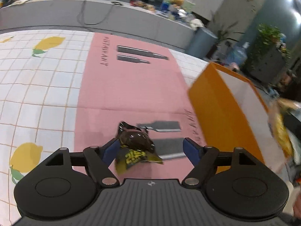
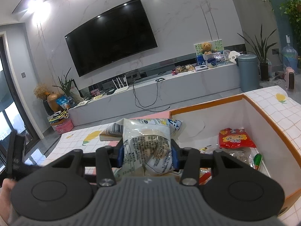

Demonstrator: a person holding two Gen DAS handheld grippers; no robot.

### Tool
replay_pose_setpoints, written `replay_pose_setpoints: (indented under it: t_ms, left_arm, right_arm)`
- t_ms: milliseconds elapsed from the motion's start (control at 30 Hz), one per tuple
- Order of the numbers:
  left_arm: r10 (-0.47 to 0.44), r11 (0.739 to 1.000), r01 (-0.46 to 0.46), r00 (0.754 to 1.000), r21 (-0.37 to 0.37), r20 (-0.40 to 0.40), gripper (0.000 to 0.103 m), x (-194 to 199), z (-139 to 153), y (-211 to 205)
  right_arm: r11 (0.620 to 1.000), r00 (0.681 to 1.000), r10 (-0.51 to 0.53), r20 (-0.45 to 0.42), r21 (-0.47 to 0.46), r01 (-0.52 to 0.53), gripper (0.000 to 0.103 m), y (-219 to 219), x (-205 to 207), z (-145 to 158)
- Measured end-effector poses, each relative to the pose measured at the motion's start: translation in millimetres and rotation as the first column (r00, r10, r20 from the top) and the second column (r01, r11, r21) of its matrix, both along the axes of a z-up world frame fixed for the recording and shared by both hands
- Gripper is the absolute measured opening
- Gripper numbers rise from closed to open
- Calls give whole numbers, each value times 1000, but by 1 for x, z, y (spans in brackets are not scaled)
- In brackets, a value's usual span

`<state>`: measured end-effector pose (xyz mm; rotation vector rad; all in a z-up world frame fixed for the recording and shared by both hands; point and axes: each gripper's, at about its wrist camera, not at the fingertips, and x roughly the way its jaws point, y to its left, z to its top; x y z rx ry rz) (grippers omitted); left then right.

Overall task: Organize snacks
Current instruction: 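Lower the white packet into the box with right tool while left holds dark packet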

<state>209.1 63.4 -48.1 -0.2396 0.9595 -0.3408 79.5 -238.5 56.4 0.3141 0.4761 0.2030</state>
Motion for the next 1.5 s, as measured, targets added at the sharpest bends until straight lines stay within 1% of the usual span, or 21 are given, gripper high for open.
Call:
replay_pose_setpoints:
  t_ms: [100, 133, 200, 267, 333, 367, 400, 433, 467, 567, 667, 767, 933, 1233, 1500]
  left_arm:
    - [68, 995, -64, 996, 76, -49, 88, 19, -17, -11]
    - [87, 993, -81, 995, 89, -59, 88, 24, -22, -14]
    - [109, 990, -101, 991, 97, -79, 88, 33, -31, -18]
    - [109, 990, -98, 988, 100, -106, 88, 39, -39, -23]
    - [106, 990, -94, 987, 102, -117, 87, 41, -45, -26]
    - [104, 990, -92, 988, 103, -117, 81, 42, -47, -28]
    - [104, 990, -92, 988, 104, -117, 73, 43, -49, -28]
    - [112, 989, -100, 988, 112, -106, 67, 43, -50, -29]
    - [121, 987, -110, 988, 118, -92, 57, 42, -50, -29]
    - [128, 988, -118, 987, 102, -95, 55, 43, -48, -25]
    - [123, 988, -113, 989, 109, -86, 53, 42, -49, -26]
    - [122, 989, -113, 988, 96, -96, 51, 41, -48, -25]
    - [109, 991, -105, 992, 78, -57, 51, 35, -38, -23]
    - [82, 997, -82, 997, -7, -14, 50, 24, -15, -17]
    - [44, 994, -41, 999, -97, 24, 50, 16, 5, -20]
  right_arm:
    - [1000, 1000, 10, -8, -13, -10, 45, 2, 1, -2]
    - [1000, 1000, 14, -11, -16, -14, 45, 2, 2, -3]
    - [1000, 1000, 19, -15, -15, -20, 45, 4, 2, -4]
    - [1000, 1000, 25, -18, -13, -25, 45, 4, 4, -4]
    - [1000, 1000, 25, -18, -11, -25, 45, 3, 4, -4]
    - [1000, 1000, 24, -18, -9, -24, 45, 2, 4, -4]
    - [1000, 1000, 22, -17, -5, -22, 45, 1, 5, -4]
    - [1000, 1000, 19, -15, -1, -19, 45, -1, 4, -4]
    - [1000, 1000, 16, -15, 4, -16, 45, -2, 4, -3]
    - [1000, 1000, 12, -9, 11, -12, 45, -2, 2, -2]
    - [1000, 1000, 10, -5, 10, -10, 45, -2, 0, -2]
    - [1000, 1000, 7, -3, 9, -6, 45, -2, -2, -3]
    - [1000, 1000, 1, 5, 7, -1, 45, -3, -5, -1]
    - [1000, 999, -30, 16, 0, 30, 45, -8, -12, 4]
    - [994, 994, -107, -2, -9, 107, 45, -40, -13, 12]
